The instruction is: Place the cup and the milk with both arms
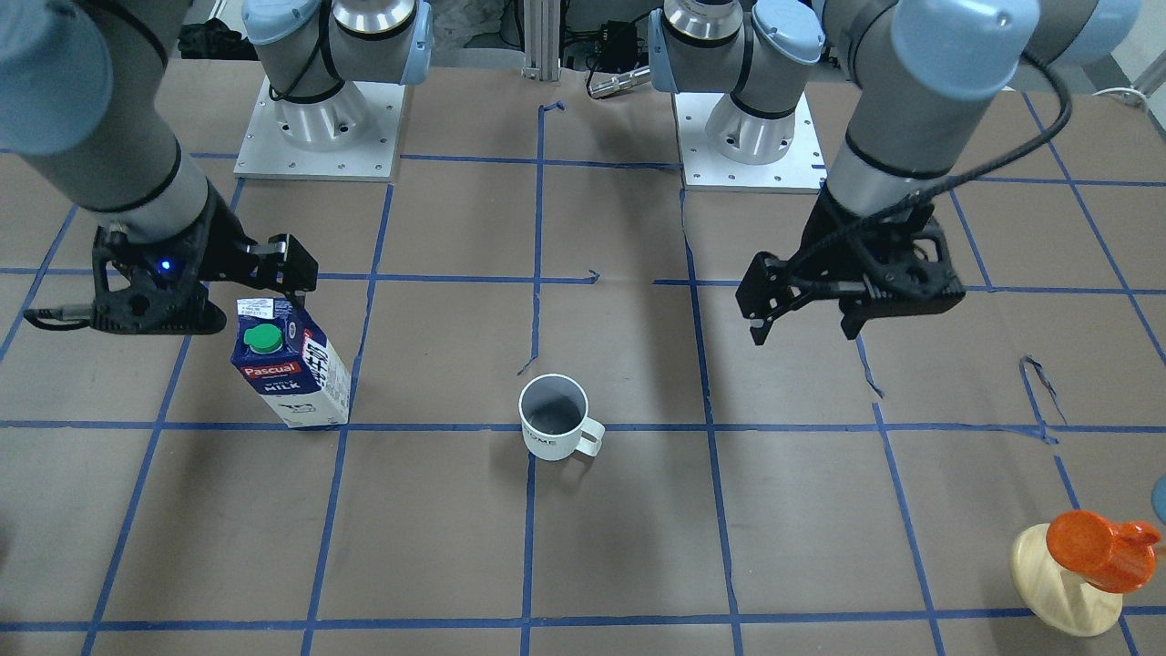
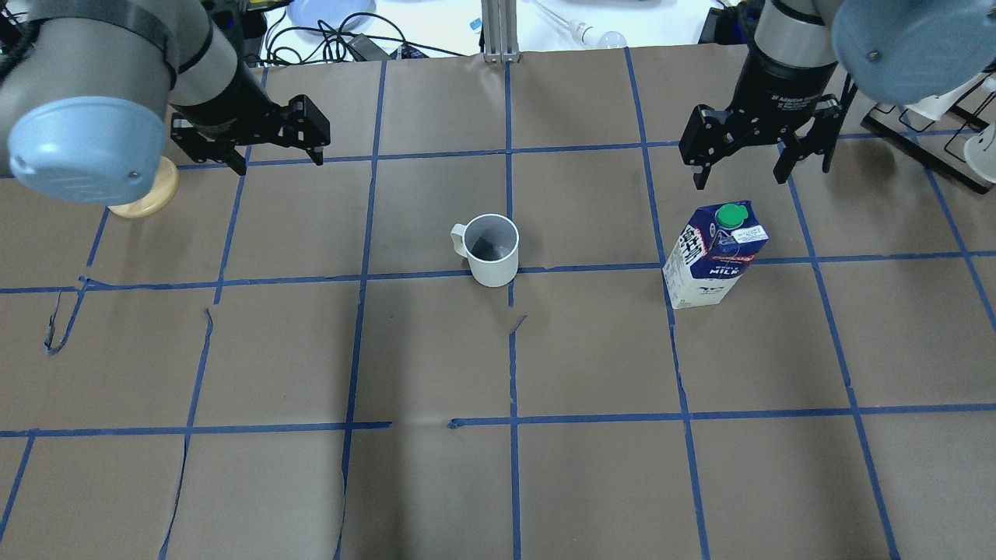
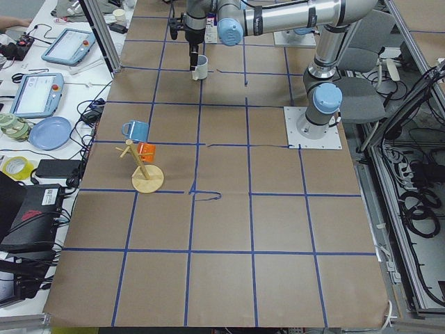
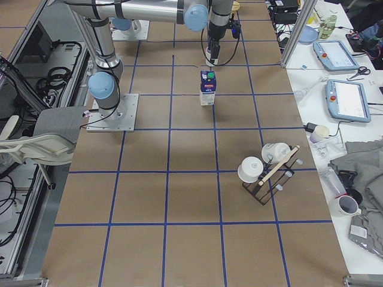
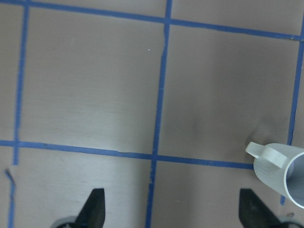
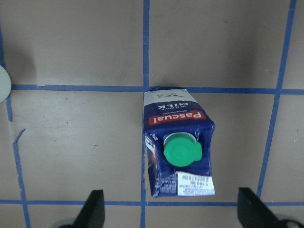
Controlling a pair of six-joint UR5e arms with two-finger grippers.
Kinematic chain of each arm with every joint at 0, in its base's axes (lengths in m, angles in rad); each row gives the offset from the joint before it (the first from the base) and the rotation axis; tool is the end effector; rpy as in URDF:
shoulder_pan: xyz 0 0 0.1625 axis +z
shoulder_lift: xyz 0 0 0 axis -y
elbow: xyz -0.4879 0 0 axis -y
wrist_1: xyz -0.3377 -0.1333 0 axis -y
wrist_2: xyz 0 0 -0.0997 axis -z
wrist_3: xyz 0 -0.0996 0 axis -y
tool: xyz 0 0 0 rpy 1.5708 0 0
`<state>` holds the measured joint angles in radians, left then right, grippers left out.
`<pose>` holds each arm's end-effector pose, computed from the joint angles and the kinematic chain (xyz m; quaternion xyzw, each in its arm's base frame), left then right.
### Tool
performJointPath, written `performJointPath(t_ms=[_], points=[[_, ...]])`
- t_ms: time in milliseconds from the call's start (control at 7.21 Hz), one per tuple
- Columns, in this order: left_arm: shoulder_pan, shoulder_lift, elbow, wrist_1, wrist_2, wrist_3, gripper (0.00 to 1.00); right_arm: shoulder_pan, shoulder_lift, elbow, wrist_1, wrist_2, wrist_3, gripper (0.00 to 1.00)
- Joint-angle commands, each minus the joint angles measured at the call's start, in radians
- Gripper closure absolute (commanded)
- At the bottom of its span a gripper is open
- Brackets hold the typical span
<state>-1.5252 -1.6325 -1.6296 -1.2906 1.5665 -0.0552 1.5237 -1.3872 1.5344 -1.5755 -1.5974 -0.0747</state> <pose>-0.1117 -0.4852 0.5264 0.0500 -0.9956 0.0798 0.0025 0.1066 -0.5133 0.4800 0.0147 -0.9973 -0.0719 0.0089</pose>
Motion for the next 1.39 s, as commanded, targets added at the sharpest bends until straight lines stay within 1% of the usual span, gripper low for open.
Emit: performJointPath(t_ms=[0,139,277,416,554,693,1109,1248], points=[[0.023,0.036,0.057,-0.113,0.003,0.017,0.0,-0.002,0.054,0.085,-0.125,-0.019,-0.01,0.04],[0.01,0.031,0.062,-0.111,0.012,0.011,0.0,-0.003,0.057,0.146,-0.197,-0.071,-0.008,0.04],[0.002,0.03,0.062,-0.11,0.013,0.005,0.0,-0.004,0.057,0.171,-0.202,-0.072,-0.008,0.04],[-0.024,0.036,0.068,-0.113,0.018,-0.003,0.0,-0.005,0.057,0.179,-0.202,-0.073,-0.007,0.1],[-0.033,0.043,0.07,-0.119,0.021,0.003,0.0,-0.005,0.057,0.178,-0.193,-0.073,-0.008,0.4],[-0.03,0.043,0.071,-0.116,0.02,0.008,0.0,-0.005,0.056,0.176,-0.193,-0.069,-0.01,0.48],[-0.035,0.034,0.07,-0.105,0.017,0.008,0.0,-0.004,0.05,0.152,-0.199,-0.061,-0.002,0.48],[-0.035,0.036,0.07,-0.105,0.017,0.008,0.0,-0.002,0.054,0.115,-0.196,-0.037,0.004,0.47]])
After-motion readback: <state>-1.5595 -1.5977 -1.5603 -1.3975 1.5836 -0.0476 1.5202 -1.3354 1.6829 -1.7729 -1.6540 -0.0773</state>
